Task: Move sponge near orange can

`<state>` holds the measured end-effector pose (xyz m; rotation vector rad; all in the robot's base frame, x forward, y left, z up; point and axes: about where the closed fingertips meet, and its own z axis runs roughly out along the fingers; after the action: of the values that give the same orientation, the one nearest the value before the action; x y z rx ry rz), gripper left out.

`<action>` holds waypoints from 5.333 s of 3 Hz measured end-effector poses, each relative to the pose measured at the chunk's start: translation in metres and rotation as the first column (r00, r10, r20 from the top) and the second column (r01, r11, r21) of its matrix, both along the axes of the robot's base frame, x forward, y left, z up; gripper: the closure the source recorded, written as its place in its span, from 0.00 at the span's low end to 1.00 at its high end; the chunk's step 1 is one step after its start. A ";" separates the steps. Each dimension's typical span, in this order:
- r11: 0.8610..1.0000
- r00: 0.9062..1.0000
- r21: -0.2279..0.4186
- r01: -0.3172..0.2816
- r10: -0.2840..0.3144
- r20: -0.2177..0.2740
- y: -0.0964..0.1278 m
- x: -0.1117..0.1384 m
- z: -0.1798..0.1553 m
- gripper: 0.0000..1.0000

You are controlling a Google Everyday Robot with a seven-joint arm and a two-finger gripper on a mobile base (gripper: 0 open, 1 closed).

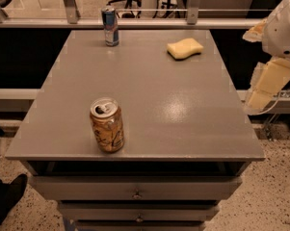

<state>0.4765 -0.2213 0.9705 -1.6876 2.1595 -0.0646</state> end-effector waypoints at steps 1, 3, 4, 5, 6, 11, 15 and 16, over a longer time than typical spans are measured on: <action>0.996 0.998 0.089 -0.030 0.025 0.065 -0.002 0.052 -0.005 0.00; 0.914 0.986 0.401 -0.053 -0.016 0.167 0.012 0.194 -0.029 0.00; 0.914 0.986 0.401 -0.053 -0.016 0.167 0.012 0.194 -0.029 0.00; 0.906 0.985 0.420 -0.045 -0.029 0.168 0.012 0.197 -0.033 0.00; 0.880 0.979 0.475 -0.026 -0.073 0.189 0.008 0.217 -0.043 0.00; 0.665 0.942 0.731 0.153 -0.321 0.095 0.011 0.337 -0.118 0.00; 0.631 0.942 0.756 0.171 -0.329 0.061 0.009 0.311 -0.105 0.93; 0.634 0.962 0.762 0.130 -0.268 0.059 0.019 0.287 -0.090 1.00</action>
Offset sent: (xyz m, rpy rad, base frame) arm 0.2023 -0.0077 -0.0203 0.3984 -0.1968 0.0374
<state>0.7634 -0.2020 0.8808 -0.9069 1.8327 0.5489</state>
